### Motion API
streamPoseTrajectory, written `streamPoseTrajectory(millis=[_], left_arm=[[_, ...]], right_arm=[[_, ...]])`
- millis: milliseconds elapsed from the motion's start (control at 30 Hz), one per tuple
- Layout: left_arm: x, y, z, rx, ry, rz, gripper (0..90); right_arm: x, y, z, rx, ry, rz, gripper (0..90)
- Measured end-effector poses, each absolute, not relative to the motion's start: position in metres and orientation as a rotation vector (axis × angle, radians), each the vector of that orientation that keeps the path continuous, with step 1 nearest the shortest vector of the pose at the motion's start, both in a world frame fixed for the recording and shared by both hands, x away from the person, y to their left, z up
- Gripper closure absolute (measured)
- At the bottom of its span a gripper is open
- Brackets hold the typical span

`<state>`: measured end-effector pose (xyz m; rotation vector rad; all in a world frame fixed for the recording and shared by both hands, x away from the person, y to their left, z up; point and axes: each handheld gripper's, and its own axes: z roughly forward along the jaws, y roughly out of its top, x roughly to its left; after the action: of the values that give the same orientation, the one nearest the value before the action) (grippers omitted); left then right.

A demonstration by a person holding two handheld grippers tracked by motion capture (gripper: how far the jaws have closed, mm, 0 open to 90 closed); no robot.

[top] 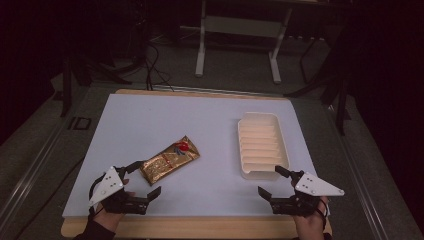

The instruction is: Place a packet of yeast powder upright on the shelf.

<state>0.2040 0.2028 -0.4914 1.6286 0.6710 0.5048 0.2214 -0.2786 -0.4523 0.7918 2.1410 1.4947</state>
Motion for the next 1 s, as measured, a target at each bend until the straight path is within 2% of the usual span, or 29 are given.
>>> streamPoseTrajectory(millis=[233, 867, 1000], left_arm=[[0.205, 0.201, -0.492, 1.647, 0.647, 0.446, 0.7], [0.202, 0.194, -0.482, 1.696, 0.694, 0.451, 0.7], [0.204, 0.191, -0.477, 1.721, 0.68, 0.401, 0.7]], right_arm=[[0.219, -0.277, -0.451, 0.766, 2.14, 1.493, 11.6], [0.215, -0.27, -0.446, 0.802, 2.111, 1.505, 11.4], [0.214, -0.268, -0.444, 0.785, 2.106, 1.514, 11.3]])
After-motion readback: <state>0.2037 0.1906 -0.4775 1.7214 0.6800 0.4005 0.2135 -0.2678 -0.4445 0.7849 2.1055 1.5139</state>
